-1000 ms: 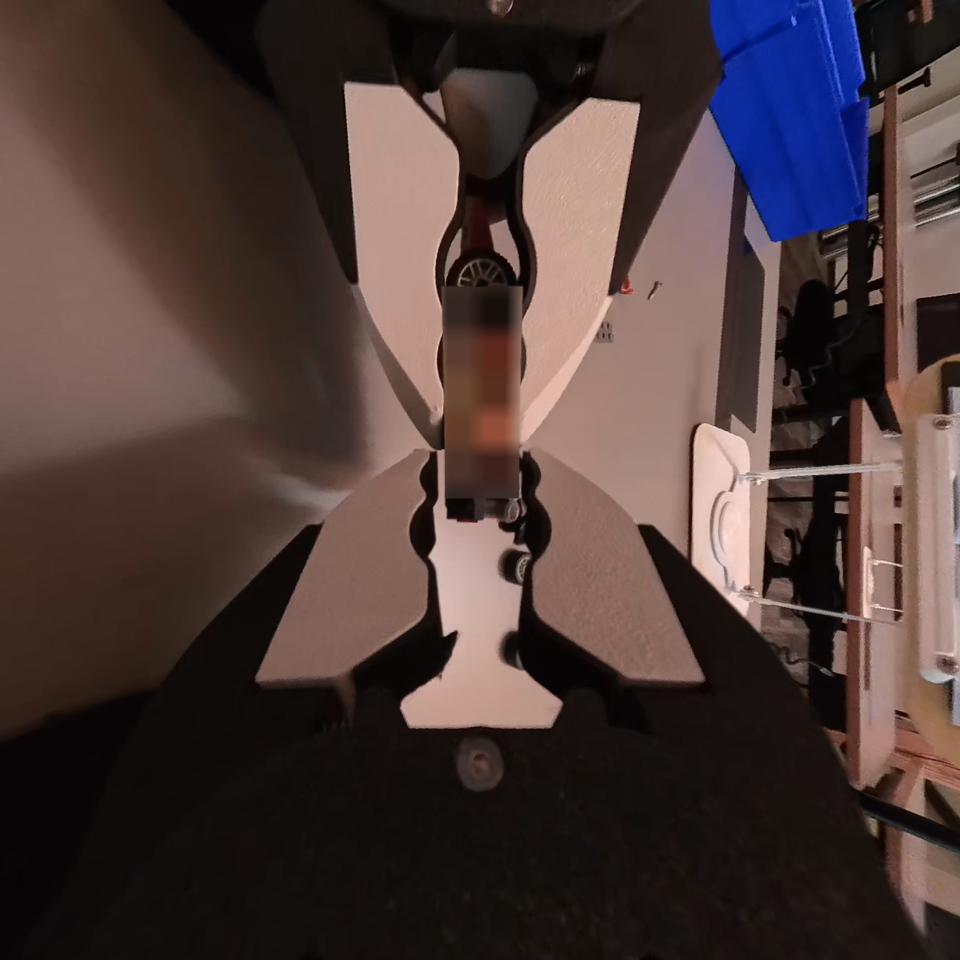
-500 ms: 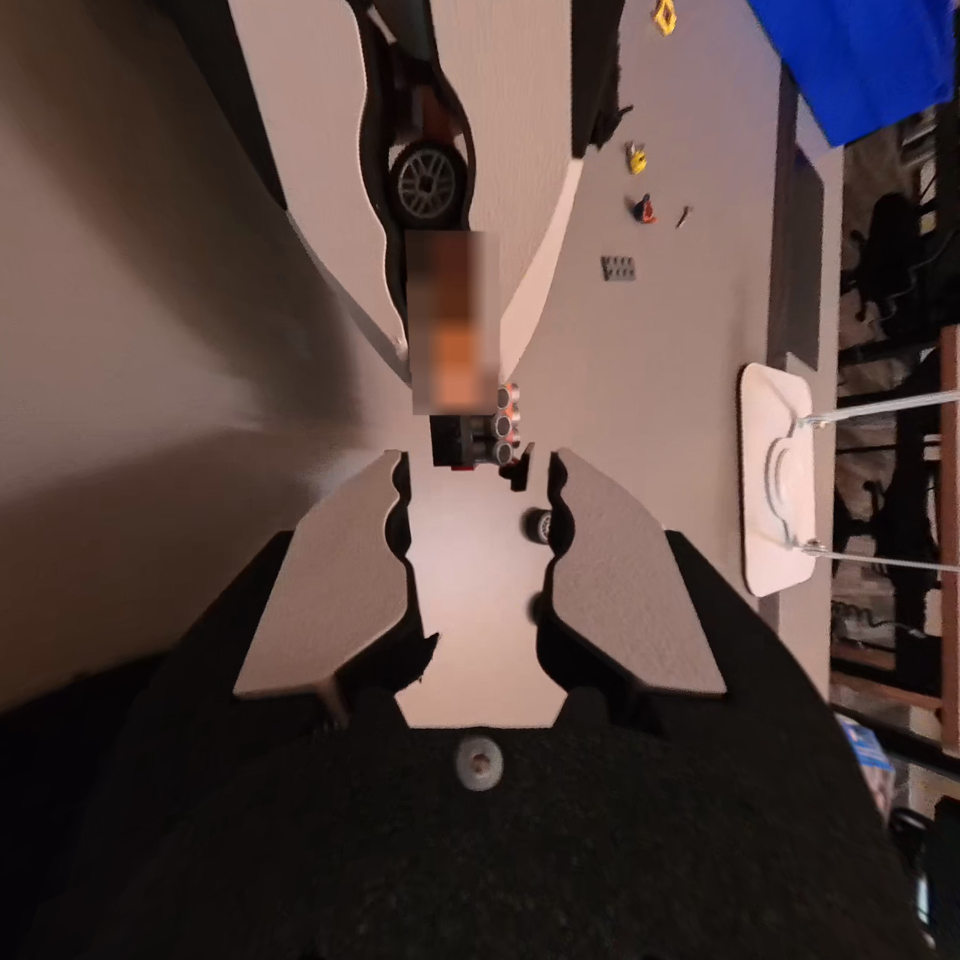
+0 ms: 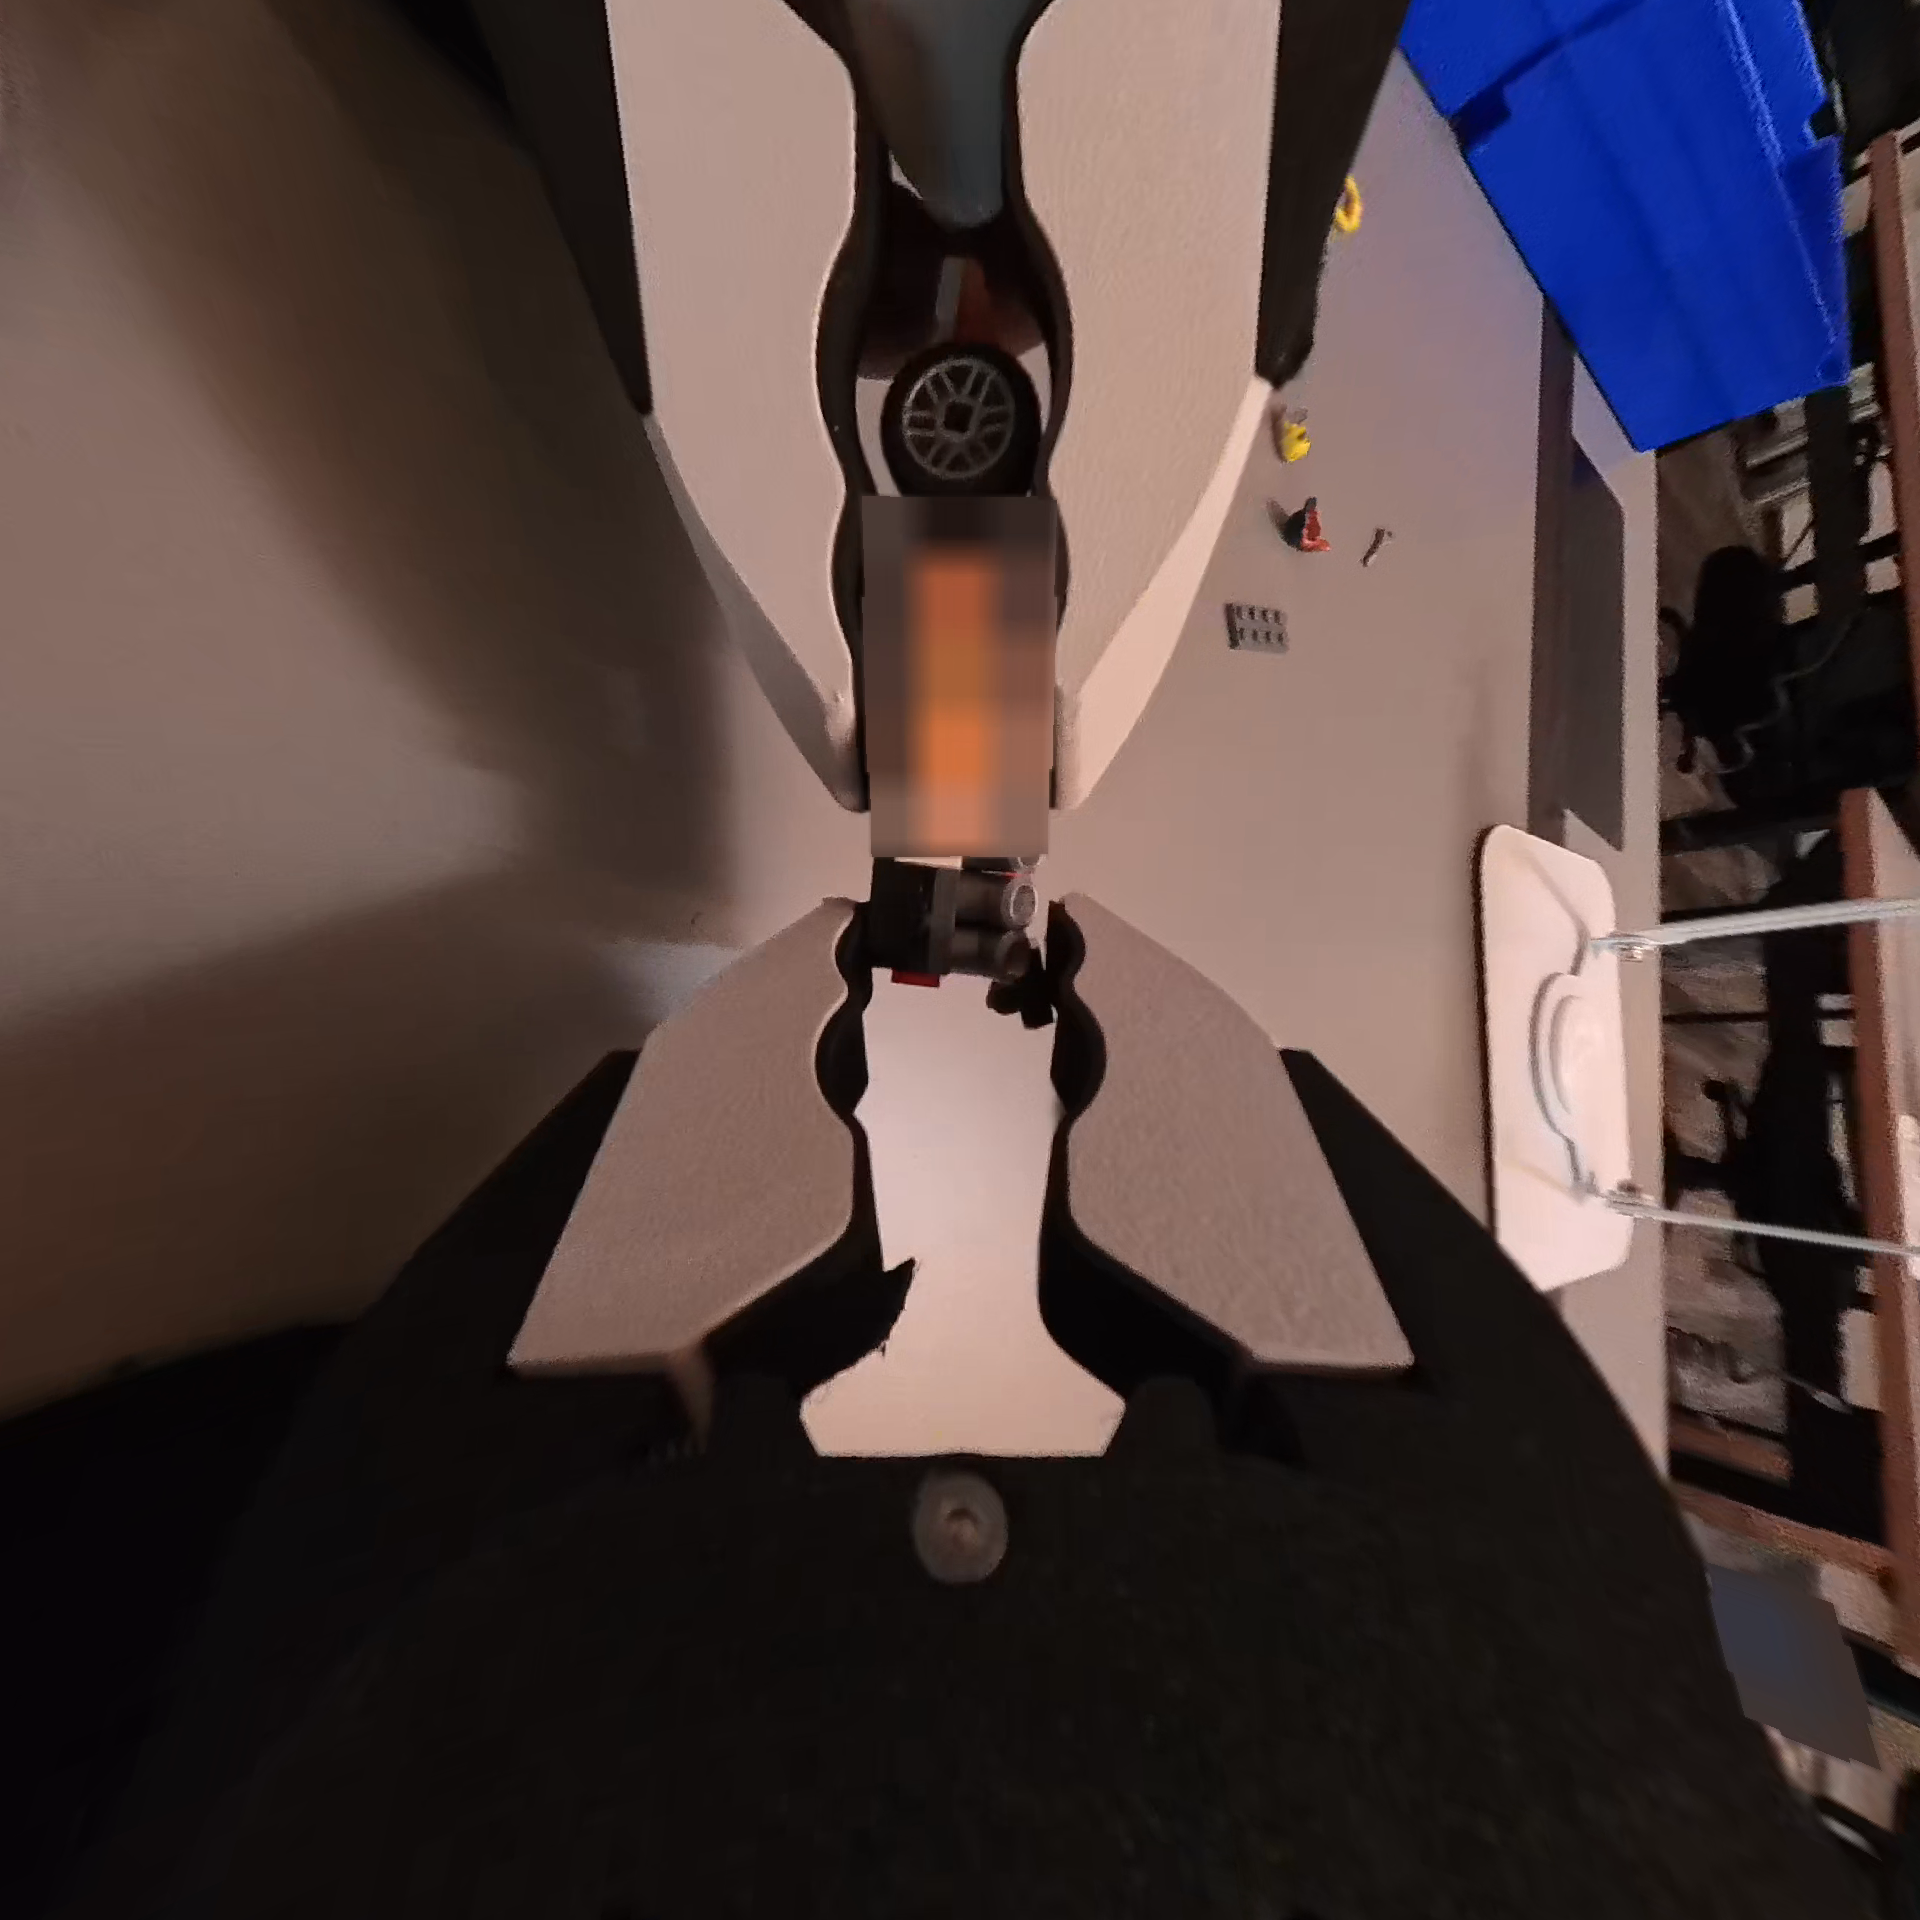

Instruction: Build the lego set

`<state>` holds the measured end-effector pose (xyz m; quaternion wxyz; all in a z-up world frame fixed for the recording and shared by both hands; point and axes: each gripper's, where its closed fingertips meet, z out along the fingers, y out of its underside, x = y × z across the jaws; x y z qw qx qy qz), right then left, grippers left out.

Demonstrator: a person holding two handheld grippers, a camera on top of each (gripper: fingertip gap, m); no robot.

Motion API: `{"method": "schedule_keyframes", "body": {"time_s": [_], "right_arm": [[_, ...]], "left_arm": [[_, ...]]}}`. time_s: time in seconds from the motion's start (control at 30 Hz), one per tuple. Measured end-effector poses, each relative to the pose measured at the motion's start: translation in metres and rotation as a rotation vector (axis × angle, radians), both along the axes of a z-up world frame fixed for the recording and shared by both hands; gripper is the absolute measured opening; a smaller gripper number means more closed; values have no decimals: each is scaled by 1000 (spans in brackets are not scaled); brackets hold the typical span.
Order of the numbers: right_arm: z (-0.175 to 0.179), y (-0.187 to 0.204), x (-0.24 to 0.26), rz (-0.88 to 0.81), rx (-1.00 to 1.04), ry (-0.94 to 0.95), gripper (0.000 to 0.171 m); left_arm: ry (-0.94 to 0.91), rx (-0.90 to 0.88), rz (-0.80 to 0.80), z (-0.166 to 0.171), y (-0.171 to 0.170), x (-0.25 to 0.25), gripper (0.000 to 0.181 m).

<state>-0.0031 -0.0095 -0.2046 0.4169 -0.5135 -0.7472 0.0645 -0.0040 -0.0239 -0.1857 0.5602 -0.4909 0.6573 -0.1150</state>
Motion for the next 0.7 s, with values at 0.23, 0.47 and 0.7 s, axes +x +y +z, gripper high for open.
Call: {"method": "schedule_keyframes", "body": {"time_s": [0.23, 0.47, 0.7], "right_arm": [[0, -1, 0, -2, -98, 41, 33], [5, -2, 1, -9, -169, 71, 35], [29, 1, 10, -55, -160, 177, 41]], "left_arm": [[1, -61, 8, -4, 4, -5, 26], [-14, -98, -10, -2, 0, -5, 22], [-9, -104, 2, -4, 4, -10, 21]]}}
